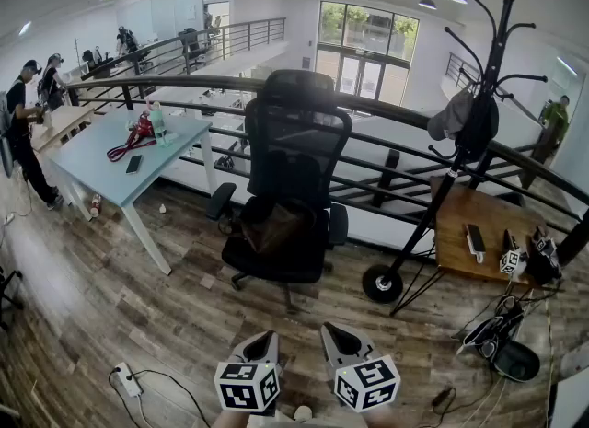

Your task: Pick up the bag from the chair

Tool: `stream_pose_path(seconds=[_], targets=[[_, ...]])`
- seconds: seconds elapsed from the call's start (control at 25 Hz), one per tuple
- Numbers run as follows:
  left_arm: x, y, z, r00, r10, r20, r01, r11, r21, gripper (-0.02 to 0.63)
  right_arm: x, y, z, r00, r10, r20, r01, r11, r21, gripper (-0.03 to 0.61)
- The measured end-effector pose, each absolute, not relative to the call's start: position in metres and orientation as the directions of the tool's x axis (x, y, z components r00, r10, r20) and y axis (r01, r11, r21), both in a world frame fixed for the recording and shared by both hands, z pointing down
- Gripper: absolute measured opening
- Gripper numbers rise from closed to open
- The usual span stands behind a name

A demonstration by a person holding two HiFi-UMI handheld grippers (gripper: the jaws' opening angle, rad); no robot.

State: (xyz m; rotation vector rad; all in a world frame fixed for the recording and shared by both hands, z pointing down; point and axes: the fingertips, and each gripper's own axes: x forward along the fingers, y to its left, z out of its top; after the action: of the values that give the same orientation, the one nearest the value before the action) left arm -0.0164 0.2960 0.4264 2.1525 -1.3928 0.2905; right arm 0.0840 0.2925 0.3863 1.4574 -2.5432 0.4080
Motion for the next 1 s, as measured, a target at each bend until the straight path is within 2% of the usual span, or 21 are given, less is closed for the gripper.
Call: stream_pose_path(seconds=[0.52, 1.0], targets=[[-0.025, 0.309, 0.413, 0.407, -0.807, 0.427, -0.899, -0.271, 0.345, 0.003, 0.076, 0.307, 0.382, -0.548, -0.786, 0.287, -0.835, 0.532, -0.141, 0.0], [-0.002, 0.324, 0.414, 0.386, -0.827, 0.408, -0.903, -0.248, 0.351, 0.003, 0.095, 0.317, 0.381, -0.584, -0.773, 0.247, -0.811, 0.562, -0.161, 0.0]])
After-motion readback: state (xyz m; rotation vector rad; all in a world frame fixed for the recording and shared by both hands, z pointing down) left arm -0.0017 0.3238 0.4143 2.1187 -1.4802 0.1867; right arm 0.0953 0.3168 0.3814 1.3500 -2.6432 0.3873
